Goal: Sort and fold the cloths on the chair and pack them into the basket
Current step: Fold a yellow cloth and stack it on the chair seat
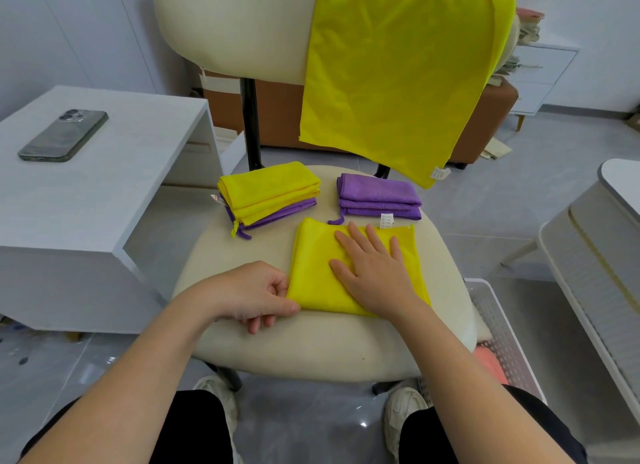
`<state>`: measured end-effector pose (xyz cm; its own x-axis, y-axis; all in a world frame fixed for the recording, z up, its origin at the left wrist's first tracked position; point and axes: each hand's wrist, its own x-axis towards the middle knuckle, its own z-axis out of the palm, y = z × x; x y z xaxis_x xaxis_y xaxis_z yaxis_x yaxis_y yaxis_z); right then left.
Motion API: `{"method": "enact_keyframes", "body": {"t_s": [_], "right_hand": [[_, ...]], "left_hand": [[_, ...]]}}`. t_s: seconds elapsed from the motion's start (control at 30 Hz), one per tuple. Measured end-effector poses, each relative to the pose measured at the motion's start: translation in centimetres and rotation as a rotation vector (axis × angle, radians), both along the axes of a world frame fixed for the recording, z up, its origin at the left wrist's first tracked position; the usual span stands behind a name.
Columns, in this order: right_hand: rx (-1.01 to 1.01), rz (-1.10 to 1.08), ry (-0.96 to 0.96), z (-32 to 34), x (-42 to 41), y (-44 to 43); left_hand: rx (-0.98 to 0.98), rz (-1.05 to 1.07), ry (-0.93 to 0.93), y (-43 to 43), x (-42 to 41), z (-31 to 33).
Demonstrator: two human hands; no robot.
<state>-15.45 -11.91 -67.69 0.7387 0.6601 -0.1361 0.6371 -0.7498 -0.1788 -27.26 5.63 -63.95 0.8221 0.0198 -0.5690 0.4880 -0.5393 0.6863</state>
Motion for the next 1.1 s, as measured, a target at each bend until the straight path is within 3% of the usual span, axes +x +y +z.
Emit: {"method": "enact_keyframes", "body": {"t_s": [0.1, 0.2, 0.27, 0.4, 0.47, 0.6, 0.73, 0.87, 0.97, 1.1], "right_hand": [[0.000, -0.001, -0.004, 0.0, 0.0, 0.0], [-0.003, 0.001, -0.009, -0.1, -0.1, 0.0], [-0.007, 0.001, -0.013, -0.1, -0.2, 0.0], [0.003, -0.010, -0.006, 0.0, -0.3, 0.0], [0.009, -0.020, -0.003, -0.2, -0.3, -0.1], [-0.009, -0.062, 0.008, 0.0, -0.2, -0.8], [0.030, -0.141, 0.005, 0.4, -0.5, -1.4], [0.099, -0.128, -0.041, 1.1, -1.6, -1.7], [0.045, -0.097, -0.010, 1.0, -1.7, -1.8], [-0.048, -0.070, 0.000, 0.4, -1.6, -1.7]], "left_hand": [[0.206, 0.156, -0.135, -0.1, 0.4, 0.2], [0.460, 0.403, -0.577, -1.2, 1.7, -0.1], [0.555, 0.289, -0.708, -2.4, 2.5, -0.5], [0.753, -0.113, -0.356, -4.2, 3.1, -3.0], [0.813, -0.156, -0.259, -4.1, 2.8, -4.0], [0.850, -0.136, -0.246, -4.2, 2.6, -4.0], [0.751, -0.036, -0.325, -4.5, 3.1, -3.5], [0.277, 0.505, -0.563, -4.7, 4.1, -2.1], [-0.080, 0.751, -0.316, -3.3, 4.6, -1.3], [-0.206, 0.657, -0.061, -3.4, 4.2, -0.9]]}}
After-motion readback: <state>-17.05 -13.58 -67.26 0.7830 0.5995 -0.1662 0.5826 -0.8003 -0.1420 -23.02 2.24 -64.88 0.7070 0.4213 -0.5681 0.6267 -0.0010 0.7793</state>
